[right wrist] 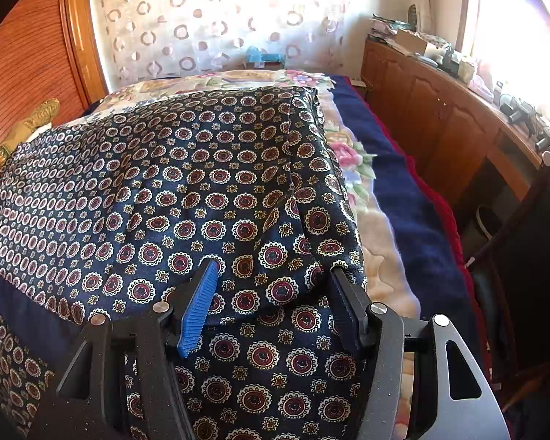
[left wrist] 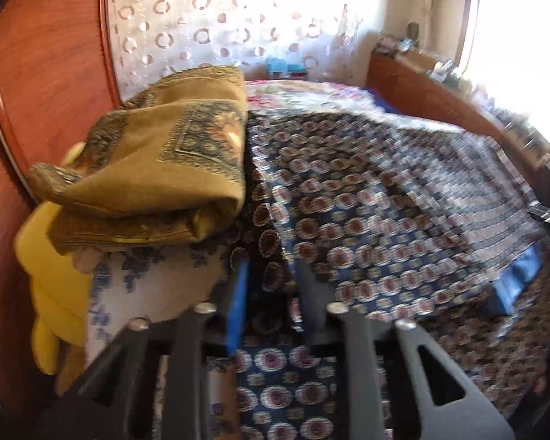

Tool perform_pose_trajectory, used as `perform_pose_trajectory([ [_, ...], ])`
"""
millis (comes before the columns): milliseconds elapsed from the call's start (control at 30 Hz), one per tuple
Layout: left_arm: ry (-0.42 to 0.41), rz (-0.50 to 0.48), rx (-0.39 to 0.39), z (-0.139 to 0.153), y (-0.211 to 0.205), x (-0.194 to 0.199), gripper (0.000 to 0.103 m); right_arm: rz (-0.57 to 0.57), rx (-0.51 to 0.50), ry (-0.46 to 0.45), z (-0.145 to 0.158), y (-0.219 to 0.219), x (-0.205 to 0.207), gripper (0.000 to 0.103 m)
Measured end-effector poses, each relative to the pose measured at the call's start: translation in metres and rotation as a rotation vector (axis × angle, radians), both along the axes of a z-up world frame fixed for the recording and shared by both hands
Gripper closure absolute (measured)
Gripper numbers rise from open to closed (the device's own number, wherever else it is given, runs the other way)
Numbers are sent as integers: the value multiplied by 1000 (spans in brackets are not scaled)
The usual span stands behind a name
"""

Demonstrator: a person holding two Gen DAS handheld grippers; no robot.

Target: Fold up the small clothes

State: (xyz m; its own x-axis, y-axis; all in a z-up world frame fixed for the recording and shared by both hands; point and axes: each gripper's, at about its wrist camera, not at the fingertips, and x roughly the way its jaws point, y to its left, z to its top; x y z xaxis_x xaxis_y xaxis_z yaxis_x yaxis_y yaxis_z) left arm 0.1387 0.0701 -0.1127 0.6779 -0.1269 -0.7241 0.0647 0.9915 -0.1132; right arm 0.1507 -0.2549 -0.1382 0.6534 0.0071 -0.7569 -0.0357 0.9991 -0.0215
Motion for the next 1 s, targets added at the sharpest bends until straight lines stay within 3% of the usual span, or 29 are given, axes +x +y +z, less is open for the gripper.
perform_pose_trajectory([
  [333, -46, -16, 4, 15, -7, -4, 102, 0, 2, -1, 0, 0, 0, 43],
  [400, -61, -21, -11, 20, -8, -9, 102, -2, 9, -4, 1, 0, -1, 53],
  [433, -71, -24, -19, 23, -8, -12, 102, 1, 13, -5, 2, -1, -1, 65],
  [467, -84, -26, -27, 26, -9, -16, 102, 6, 17, -7, 2, -1, -1, 84],
  [567, -114, -29, -37, 35, -12, -27, 102, 52, 17, -11, 4, 3, -2, 99],
  [833, -186, -23, -66, 59, -7, -47, 103, 98, 35, -105, 36, 5, -26, 101],
  [933, -173, -6, -2, 54, -6, -43, 103, 101, 26, -119, 45, 4, -34, 101],
  [1000, -150, -16, 27, 49, -8, -37, 93, 107, 25, -107, 43, 3, -32, 101],
])
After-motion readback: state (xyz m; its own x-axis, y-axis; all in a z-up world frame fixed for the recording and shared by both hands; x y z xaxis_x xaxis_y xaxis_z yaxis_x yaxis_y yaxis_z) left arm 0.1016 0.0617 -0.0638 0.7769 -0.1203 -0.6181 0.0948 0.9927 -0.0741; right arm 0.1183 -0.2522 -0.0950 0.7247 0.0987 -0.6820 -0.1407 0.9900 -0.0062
